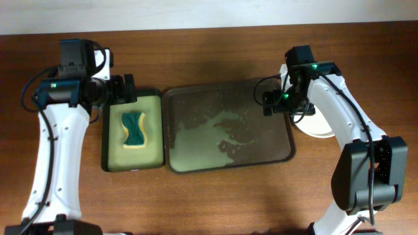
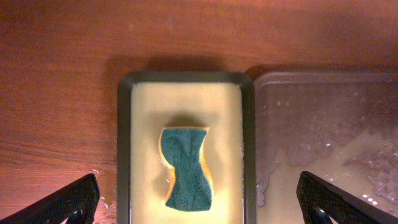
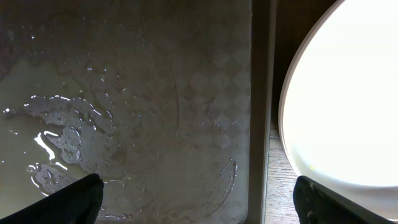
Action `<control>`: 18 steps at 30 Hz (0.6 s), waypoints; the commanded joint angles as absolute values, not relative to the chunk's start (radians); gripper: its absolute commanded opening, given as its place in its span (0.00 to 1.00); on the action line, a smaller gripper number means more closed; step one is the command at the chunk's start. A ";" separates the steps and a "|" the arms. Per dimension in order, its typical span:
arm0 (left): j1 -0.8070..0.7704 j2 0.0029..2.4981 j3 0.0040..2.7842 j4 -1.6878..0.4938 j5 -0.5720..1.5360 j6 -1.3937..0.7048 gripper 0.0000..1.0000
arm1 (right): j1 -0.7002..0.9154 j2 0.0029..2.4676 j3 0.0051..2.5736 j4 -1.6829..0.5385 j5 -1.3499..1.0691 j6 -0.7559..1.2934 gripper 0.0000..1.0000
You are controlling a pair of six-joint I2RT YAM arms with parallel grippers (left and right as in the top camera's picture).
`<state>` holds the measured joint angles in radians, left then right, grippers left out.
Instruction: Clean dirty plates on tray and stack at the side
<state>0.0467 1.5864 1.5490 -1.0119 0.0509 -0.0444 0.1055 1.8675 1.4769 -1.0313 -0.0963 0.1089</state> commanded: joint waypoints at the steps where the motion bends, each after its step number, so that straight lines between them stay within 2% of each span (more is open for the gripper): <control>1: 0.048 1.572 1.555 -1.011 0.044 -0.030 0.99 | 0.104 1.871 1.471 -1.031 -0.085 0.109 0.98; 9: 0.048 1.572 1.555 -1.011 0.044 -0.029 0.99 | 0.123 1.839 1.470 -1.031 -0.084 0.108 0.98; 12: 0.048 1.572 1.555 -1.012 0.044 -0.030 0.99 | 0.271 1.554 1.470 -1.031 -0.084 0.108 0.98; 14: 0.048 1.572 1.555 -1.012 0.044 -0.030 1.00 | 0.376 1.339 1.470 -0.991 0.074 0.082 0.98; 15: 0.048 1.572 1.555 -1.012 0.044 -0.029 0.99 | 0.388 1.151 1.470 -0.888 0.182 0.081 0.98; 18: 0.048 1.572 1.555 -1.012 0.044 -0.030 0.99 | 0.253 0.847 1.392 -0.781 0.187 0.082 0.98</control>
<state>0.0467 1.5711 1.5494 -1.0103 0.0505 -0.0444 0.3187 0.9451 1.4662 -0.8116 0.1532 0.0891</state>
